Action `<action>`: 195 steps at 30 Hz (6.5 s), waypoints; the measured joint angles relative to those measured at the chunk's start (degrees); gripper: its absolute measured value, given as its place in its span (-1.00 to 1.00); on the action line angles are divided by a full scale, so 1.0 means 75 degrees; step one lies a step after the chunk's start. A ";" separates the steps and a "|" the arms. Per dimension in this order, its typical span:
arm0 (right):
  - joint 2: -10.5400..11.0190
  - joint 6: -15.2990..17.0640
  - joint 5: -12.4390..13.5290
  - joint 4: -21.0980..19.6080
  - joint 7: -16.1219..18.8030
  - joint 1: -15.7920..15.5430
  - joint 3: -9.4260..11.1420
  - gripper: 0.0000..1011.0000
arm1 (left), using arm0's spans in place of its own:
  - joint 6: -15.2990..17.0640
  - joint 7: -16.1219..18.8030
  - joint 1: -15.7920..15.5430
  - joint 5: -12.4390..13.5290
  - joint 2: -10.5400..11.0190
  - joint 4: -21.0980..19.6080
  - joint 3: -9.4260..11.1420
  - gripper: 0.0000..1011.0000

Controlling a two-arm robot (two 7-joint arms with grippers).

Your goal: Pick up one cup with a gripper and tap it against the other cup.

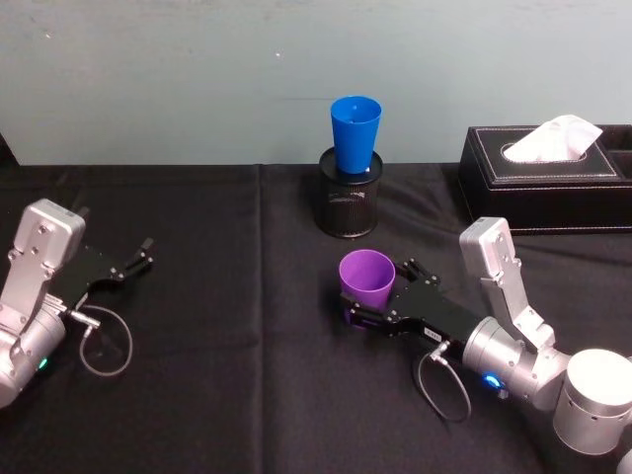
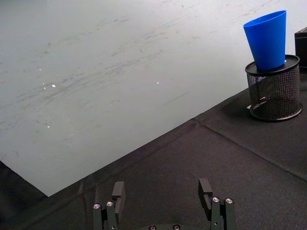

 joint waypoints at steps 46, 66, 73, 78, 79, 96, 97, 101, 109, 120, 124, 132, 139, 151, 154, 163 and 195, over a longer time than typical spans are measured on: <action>-0.0204 -0.0069 -0.0212 -0.0069 0.0162 -0.0033 0.0213 0.47 | 0.0000 0.0000 0.0000 0.0000 0.0000 -0.0001 0.0000 0.98; 0.0646 0.2100 0.0529 -0.2547 0.0089 -0.0005 0.0757 0.45 | 0.0000 0.0000 0.0000 0.0000 0.0000 0.0000 0.0000 0.98; 0.0721 0.2544 0.0787 -0.2731 -0.0020 0.0160 0.0706 0.45 | 0.0000 0.0000 0.0000 0.0000 0.0000 0.0000 0.0000 0.98; 0.0779 0.2649 0.0875 -0.2785 -0.0065 0.0244 0.0633 0.45 | 0.0000 0.0000 0.0000 0.0000 0.0000 0.0000 0.0000 0.98; 0.0797 0.2666 0.0891 -0.2800 -0.0070 0.0261 0.0613 0.45 | 0.0000 0.0000 0.0000 0.0000 0.0000 -0.0001 0.0000 0.98; 0.0791 0.2683 0.0890 -0.2818 -0.0069 0.0248 0.0639 0.45 | 0.0000 0.0000 0.0000 0.0000 0.0000 0.0000 0.0000 0.98; 0.0790 0.2684 0.0890 -0.2819 -0.0068 0.0248 0.0639 0.45 | 0.0000 0.0000 0.0000 0.0000 0.0000 0.0000 0.0000 0.98; 0.0789 0.2685 0.0888 -0.2822 -0.0067 0.0245 0.0643 0.45 | 0.0000 0.0000 0.0000 0.0000 0.0000 0.0000 0.0000 0.98; 0.0788 0.2685 0.0884 -0.2824 -0.0066 0.0243 0.0650 0.45 | 0.0000 0.0000 0.0000 0.0000 0.0000 0.0000 0.0000 0.98; 0.0788 0.2684 0.0882 -0.2824 -0.0066 0.0243 0.0650 0.45 | 0.0000 0.0000 0.0000 0.0000 0.0000 0.0000 0.0000 0.98; 0.0788 0.2684 0.0881 -0.2824 -0.0065 0.0243 0.0650 0.45 | 0.0000 0.0001 0.0000 0.0000 0.0000 0.0000 0.0000 0.98; 0.0788 0.2684 0.0881 -0.2824 -0.0065 0.0243 0.0650 0.45 | 0.0000 0.0000 0.0000 0.0000 0.0000 -0.0001 0.0000 0.98; 0.0788 0.2684 0.0881 -0.2824 -0.0064 0.0243 0.0650 0.45 | 0.0000 0.0000 0.0000 0.0000 0.0000 0.0000 0.0000 0.98; 0.0788 0.2684 0.0881 -0.2823 -0.0064 0.0243 0.0650 0.45 | 0.0000 0.0000 0.0000 0.0000 0.0000 0.0000 0.0000 0.98; 0.0788 0.2684 0.0881 -0.2824 -0.0065 0.0243 0.0650 0.45 | 0.0000 0.0000 0.0000 0.0000 0.0000 0.0000 0.0000 0.98; 0.0788 0.2684 0.0881 -0.2824 -0.0064 0.0243 0.0650 0.45 | 0.0000 0.0000 0.0000 0.0000 0.0000 0.0000 0.0000 0.98; -0.0032 0.1372 0.0419 -0.0778 -0.0134 0.1024 0.0232 0.45 | 0.0000 0.0000 0.0000 0.0000 0.0000 0.0000 0.0000 0.98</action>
